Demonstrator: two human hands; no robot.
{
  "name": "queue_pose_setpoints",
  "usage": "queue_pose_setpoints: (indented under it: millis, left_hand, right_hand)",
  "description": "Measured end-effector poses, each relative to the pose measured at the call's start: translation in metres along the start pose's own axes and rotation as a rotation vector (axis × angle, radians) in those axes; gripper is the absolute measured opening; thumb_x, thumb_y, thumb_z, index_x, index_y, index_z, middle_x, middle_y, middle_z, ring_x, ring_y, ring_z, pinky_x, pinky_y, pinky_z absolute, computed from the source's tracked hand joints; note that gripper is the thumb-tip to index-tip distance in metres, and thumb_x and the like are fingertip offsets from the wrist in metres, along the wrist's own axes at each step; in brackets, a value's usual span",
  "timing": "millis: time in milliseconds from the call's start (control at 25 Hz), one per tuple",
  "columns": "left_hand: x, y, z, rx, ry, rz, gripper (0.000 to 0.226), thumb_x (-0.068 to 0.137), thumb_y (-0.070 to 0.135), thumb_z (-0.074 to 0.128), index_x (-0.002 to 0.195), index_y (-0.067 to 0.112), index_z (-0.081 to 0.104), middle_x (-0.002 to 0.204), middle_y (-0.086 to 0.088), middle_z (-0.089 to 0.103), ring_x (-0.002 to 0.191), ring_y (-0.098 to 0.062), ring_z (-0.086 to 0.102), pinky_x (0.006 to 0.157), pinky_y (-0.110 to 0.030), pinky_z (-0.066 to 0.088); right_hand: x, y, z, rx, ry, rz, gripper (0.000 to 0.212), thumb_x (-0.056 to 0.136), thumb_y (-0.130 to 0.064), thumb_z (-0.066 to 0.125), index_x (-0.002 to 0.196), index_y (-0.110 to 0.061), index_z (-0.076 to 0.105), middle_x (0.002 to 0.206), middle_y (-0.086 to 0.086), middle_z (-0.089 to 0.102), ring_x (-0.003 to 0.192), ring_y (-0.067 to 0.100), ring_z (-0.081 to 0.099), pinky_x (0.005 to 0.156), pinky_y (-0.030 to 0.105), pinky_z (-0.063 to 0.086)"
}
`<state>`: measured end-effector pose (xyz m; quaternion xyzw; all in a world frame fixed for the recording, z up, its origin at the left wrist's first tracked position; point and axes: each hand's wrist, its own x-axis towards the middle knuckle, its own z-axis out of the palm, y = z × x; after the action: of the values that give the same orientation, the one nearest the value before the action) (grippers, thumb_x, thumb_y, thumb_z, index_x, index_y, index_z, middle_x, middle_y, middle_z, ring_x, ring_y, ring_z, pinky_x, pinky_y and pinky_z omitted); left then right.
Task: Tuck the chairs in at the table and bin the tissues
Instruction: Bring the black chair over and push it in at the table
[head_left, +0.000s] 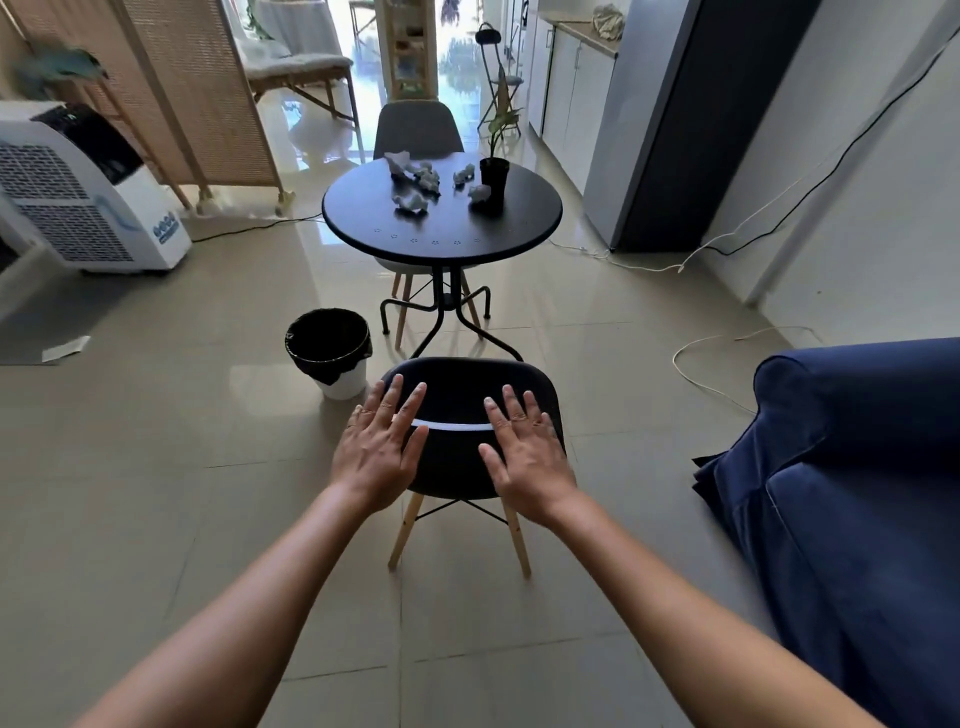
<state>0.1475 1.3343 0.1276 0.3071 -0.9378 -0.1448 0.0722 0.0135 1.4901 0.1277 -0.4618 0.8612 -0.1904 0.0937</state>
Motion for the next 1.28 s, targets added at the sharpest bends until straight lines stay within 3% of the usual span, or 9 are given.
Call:
queue_pose_setpoints:
  millis: [280,560,920,1280]
  left_hand:
    - [0.006,-0.002,0.023,-0.077,0.004,0.047,0.052,0.1,0.038,0.024,0.148,0.036,0.003,0.161,0.01,0.002,0.148,-0.009,-0.006,0.122,-0.035,-0.004]
    - [0.02,0.016,0.035,-0.077,0.071,0.017,0.051,0.101,0.036,0.025,0.148,0.037,0.009,0.161,0.008,0.008,0.149,-0.014,-0.006,0.121,-0.037,-0.006]
    - [0.04,0.079,0.058,-0.09,0.141,-0.105,0.049,0.1,0.034,0.029,0.148,0.036,0.018,0.161,0.004,0.015,0.15,-0.018,-0.001,0.122,-0.04,-0.003]
    - [0.094,0.126,0.071,-0.142,0.079,-0.245,0.049,0.1,0.04,0.023,0.147,0.042,0.013,0.161,0.006,0.009,0.149,-0.014,-0.01,0.12,-0.038,-0.01]
  right_hand:
    - [0.004,-0.005,0.034,-0.059,0.007,0.064,0.06,0.1,-0.039,0.026,0.151,-0.024,-0.001,0.161,-0.004,-0.008,0.142,0.011,-0.024,0.117,0.034,-0.015]
    - [0.011,0.016,0.026,-0.057,-0.002,0.021,0.059,0.1,-0.039,0.023,0.139,-0.029,-0.02,0.149,-0.015,-0.025,0.139,0.008,-0.028,0.117,0.032,-0.017]
    - [0.026,0.078,-0.007,-0.071,-0.087,-0.078,0.059,0.1,-0.041,0.021,0.136,-0.033,-0.026,0.146,-0.019,-0.031,0.136,0.003,-0.032,0.116,0.03,-0.019]
    - [0.08,0.137,-0.045,-0.117,-0.217,-0.15,0.062,0.099,-0.042,0.021,0.142,-0.028,-0.022,0.142,-0.019,-0.031,0.142,0.009,-0.026,0.117,0.033,-0.017]
